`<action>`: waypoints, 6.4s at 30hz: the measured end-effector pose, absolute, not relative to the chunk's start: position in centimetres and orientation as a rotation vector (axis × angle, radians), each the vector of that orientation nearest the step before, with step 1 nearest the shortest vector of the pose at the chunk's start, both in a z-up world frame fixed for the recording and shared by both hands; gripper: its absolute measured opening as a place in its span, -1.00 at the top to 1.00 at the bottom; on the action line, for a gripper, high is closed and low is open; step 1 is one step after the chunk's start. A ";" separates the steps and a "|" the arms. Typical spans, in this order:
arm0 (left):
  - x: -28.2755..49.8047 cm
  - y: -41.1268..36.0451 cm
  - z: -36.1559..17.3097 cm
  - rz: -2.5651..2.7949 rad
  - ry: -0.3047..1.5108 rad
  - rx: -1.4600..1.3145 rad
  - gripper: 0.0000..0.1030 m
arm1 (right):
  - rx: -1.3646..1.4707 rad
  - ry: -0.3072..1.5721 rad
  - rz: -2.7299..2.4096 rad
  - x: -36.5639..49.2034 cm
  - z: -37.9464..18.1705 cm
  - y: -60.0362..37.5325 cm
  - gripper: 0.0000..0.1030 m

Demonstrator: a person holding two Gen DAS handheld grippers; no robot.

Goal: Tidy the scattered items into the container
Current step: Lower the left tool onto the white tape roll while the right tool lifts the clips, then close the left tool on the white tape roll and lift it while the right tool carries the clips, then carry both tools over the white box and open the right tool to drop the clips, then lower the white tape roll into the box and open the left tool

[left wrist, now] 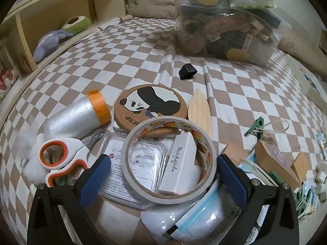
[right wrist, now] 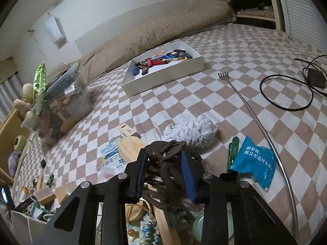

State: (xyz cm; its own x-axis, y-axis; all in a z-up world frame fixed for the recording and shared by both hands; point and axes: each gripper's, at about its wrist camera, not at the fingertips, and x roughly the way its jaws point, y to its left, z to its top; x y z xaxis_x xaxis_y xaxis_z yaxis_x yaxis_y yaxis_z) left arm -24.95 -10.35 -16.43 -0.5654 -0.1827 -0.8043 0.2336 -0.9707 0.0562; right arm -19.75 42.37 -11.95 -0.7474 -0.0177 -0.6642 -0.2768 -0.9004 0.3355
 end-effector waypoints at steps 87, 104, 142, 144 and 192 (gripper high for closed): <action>-14.3 -5.4 -4.6 -2.972 0.155 0.847 -0.75 | -0.719 0.840 3.076 -12.6 -1.8 40.2 0.09; -9.6 -1.9 -2.0 -3.104 0.091 0.795 -0.76 | -0.808 0.731 3.272 -9.5 -0.3 33.9 0.08; -6.9 5.2 -2.5 -3.402 -0.080 1.076 -0.76 | -1.245 -0.046 3.176 -10.9 -3.3 24.7 -0.64; -6.8 5.4 -2.6 -3.409 -0.085 1.092 -0.76 | -1.227 -0.025 3.180 -10.8 -3.0 25.0 -0.64; -5.2 12.9 -9.8 -3.307 -0.207 2.071 -1.00 | -1.129 0.248 3.257 -8.8 -0.6 28.1 -0.64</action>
State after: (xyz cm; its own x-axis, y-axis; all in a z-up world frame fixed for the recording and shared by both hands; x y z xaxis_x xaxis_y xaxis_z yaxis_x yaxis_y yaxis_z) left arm -5.24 12.91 -9.78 -0.2371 0.5385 -0.8086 -0.6351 -0.7157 -0.2905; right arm -8.81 28.11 -0.57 -0.7427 -0.3371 -0.5787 0.2456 -0.9410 0.2329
